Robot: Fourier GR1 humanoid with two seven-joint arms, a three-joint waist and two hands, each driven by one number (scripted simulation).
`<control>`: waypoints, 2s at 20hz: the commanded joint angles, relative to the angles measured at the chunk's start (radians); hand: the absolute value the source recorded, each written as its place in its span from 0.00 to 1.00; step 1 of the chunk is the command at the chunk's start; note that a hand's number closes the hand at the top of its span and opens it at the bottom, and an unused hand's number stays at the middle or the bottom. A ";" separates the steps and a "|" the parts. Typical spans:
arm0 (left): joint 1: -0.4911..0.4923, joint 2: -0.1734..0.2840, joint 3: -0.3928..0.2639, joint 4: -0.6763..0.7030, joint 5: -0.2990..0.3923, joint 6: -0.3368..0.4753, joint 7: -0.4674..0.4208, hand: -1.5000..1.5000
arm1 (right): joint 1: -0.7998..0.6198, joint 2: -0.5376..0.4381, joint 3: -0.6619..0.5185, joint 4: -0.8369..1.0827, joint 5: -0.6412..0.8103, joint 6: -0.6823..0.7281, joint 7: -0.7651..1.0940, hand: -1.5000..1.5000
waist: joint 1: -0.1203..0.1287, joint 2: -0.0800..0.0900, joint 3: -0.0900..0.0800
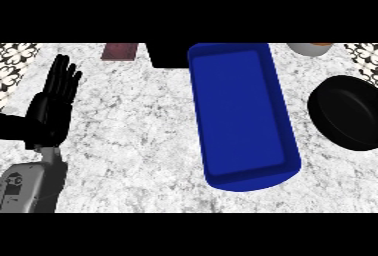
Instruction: Pick the bell pepper from the tray and place it in the pot
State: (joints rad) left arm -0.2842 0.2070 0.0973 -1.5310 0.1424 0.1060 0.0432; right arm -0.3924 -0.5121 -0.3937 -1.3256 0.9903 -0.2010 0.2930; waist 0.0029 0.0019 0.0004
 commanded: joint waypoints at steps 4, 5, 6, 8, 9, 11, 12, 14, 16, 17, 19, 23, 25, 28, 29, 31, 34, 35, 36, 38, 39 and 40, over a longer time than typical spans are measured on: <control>0.019 -0.016 -0.009 -0.058 -0.003 0.010 0.038 0.50 | -0.083 -0.031 0.015 0.298 0.028 -0.026 -0.051 1.00 | 0.014 0.000 0.000; -0.013 0.030 0.027 -0.023 0.028 -0.038 0.029 0.50 | -0.099 -0.047 -0.038 0.400 -0.044 -0.037 -0.126 1.00 | 0.018 0.004 0.001; 0.000 -0.035 -0.036 -0.010 -0.041 0.024 0.005 0.50 | -0.102 -0.045 -0.072 0.372 -0.120 0.027 -0.126 1.00 | 0.007 0.002 0.001; -0.003 0.001 0.003 0.008 -0.007 -0.017 -0.012 0.50 | -0.112 -0.002 -0.102 0.437 -0.173 0.029 -0.135 0.00 | 0.010 0.004 0.001; -0.008 -0.006 0.003 0.001 -0.007 -0.006 0.000 0.50 | -0.119 -0.031 -0.124 0.492 -0.209 0.036 -0.209 0.00 | 0.011 0.004 0.002; 0.006 0.004 0.033 0.020 0.022 -0.031 -0.018 0.50 | -0.148 -0.048 -0.103 0.547 -0.216 0.074 -0.264 0.00 | 0.011 0.003 0.001; 0.009 -0.020 -0.015 0.033 -0.030 -0.014 -0.047 0.50 | -0.172 -0.035 -0.110 0.606 -0.227 0.046 -0.312 0.00 | 0.015 0.006 0.001; -0.038 0.022 0.027 0.005 0.001 -0.015 0.040 0.50 | -0.170 -0.048 -0.088 0.608 -0.228 0.046 -0.381 0.00 | 0.011 0.002 0.001; -0.024 -0.003 -0.008 -0.033 -0.039 0.019 0.053 0.50 | -0.183 -0.017 -0.093 0.620 -0.242 -0.019 -0.417 0.00 | 0.010 0.001 0.001; 0.037 -0.019 -0.014 -0.070 -0.011 -0.006 0.033 0.50 | -0.221 -0.052 -0.130 0.635 -0.274 -0.020 -0.459 0.00 | 0.020 0.001 0.001; -0.065 0.015 0.035 0.025 -0.014 0.006 0.036 0.50 | -0.190 0.030 -0.131 0.555 -0.317 -0.047 -0.459 0.00 | -0.002 0.000 0.000; -0.005 -0.002 0.028 0.007 0.001 -0.015 0.010 0.50 | -0.265 -0.032 -0.225 0.511 -0.444 0.041 -0.396 0.00 | -0.005 -0.004 -0.001; 0.054 -0.008 0.012 -0.049 -0.004 -0.017 0.014 0.50 | -0.191 -0.019 -0.291 0.502 -0.516 0.030 -0.426 0.00 | -0.006 -0.006 0.000; -0.031 0.008 0.031 -0.054 -0.001 0.011 0.084 0.50 | -0.220 -0.033 -0.342 0.510 -0.589 0.035 -0.423 0.00 | -0.004 -0.004 0.000; -0.010 0.003 0.037 0.015 0.007 -0.023 0.015 0.50 | -0.210 -0.062 -0.378 0.514 -0.630 0.066 -0.433 0.00 | -0.010 -0.002 0.000; 0.029 -0.022 0.015 0.016 -0.009 -0.026 -0.032 0.50 | -0.164 -0.055 -0.412 0.518 -0.677 0.050 -0.517 0.00 | -0.008 -0.001 0.000; 0.029 0.003 0.032 0.005 -0.002 -0.041 -0.016 0.50 | -0.121 -0.089 -0.439 0.468 -0.735 0.081 -0.509 0.00 | -0.009 -0.004 0.000; -0.003 0.000 0.027 -0.001 0.003 -0.040 0.013 0.50 | -0.131 -0.108 -0.442 0.538 -0.748 0.070 -0.566 0.00 | -0.002 -0.001 0.000; 0.032 -0.009 0.023 -0.048 -0.007 -0.019 0.019 0.50 | -0.092 -0.100 -0.454 0.485 -0.776 0.091 -0.550 0.00 | -0.005 -0.003 0.000; 0.017 -0.013 0.028 0.025 -0.009 -0.040 -0.039 0.50 | -0.077 -0.152 -0.491 0.526 -0.817 0.124 -0.583 0.00 | -0.007 -0.001 0.000; 0.014 -0.017 0.027 0.044 -0.010 -0.036 -0.034 0.50 | -0.038 -0.182 -0.530 0.566 -0.848 0.171 -0.631 0.00 | -0.010 0.000 0.000; 0.018 -0.028 0.001 -0.044 -0.028 -0.005 0.024 0.50 | -0.020 -0.183 -0.533 0.575 -0.865 0.177 -0.647 0.00 | -0.005 -0.002 0.001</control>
State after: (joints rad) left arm -0.2677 0.1909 0.1139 -1.5403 0.1276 0.0849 0.0419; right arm -0.4766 -0.6506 -0.8715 -0.7827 0.2039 -0.0796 -0.2901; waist -0.0030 0.0002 0.0004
